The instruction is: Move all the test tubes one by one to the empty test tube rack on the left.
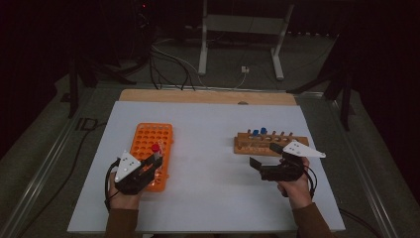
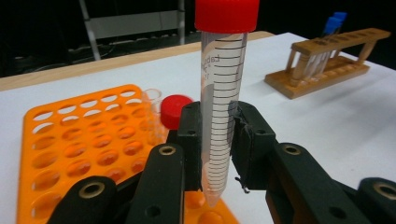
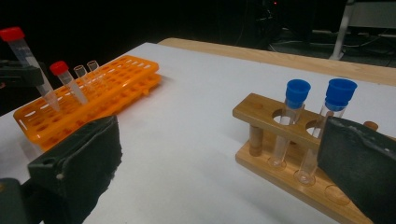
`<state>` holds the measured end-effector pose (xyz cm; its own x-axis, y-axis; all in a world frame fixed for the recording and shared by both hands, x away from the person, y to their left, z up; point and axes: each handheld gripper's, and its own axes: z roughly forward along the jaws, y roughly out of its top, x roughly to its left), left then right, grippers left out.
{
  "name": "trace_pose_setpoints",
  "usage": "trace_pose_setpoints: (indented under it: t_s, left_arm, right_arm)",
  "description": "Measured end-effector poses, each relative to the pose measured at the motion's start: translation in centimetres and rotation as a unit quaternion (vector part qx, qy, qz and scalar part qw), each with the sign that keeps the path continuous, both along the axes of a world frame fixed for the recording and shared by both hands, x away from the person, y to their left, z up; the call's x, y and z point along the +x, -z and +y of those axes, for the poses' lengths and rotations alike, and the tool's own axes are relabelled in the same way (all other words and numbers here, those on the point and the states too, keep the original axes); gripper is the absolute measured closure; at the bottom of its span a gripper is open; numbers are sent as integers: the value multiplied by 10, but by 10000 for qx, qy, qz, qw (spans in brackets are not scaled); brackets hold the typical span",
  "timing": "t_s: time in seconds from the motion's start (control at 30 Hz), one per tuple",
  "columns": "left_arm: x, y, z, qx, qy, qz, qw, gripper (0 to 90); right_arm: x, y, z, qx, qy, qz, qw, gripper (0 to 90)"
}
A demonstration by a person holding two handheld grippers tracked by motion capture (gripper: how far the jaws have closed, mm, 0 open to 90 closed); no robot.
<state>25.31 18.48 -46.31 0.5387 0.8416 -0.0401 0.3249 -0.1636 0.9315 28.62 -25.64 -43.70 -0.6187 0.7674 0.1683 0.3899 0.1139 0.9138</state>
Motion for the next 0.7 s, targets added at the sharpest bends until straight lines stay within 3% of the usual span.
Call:
trace_pose_setpoints:
  t_s: [0.2, 0.4, 0.7]
  left_arm:
    - [3, 6, 6, -101, -233, -26, 9997, 750]
    - [4, 8, 4, -170, -254, -40, 9995, 749]
    - [5, 16, -2, 171, -204, 196, 9995, 749]
  right_arm:
    - [0, 0, 1, 1, -1, -1, 10000, 0]
    - [0, 1, 2, 3, -11, 3, 10000, 0]
    - [0, 1, 1, 6, -6, 23, 10000, 0]
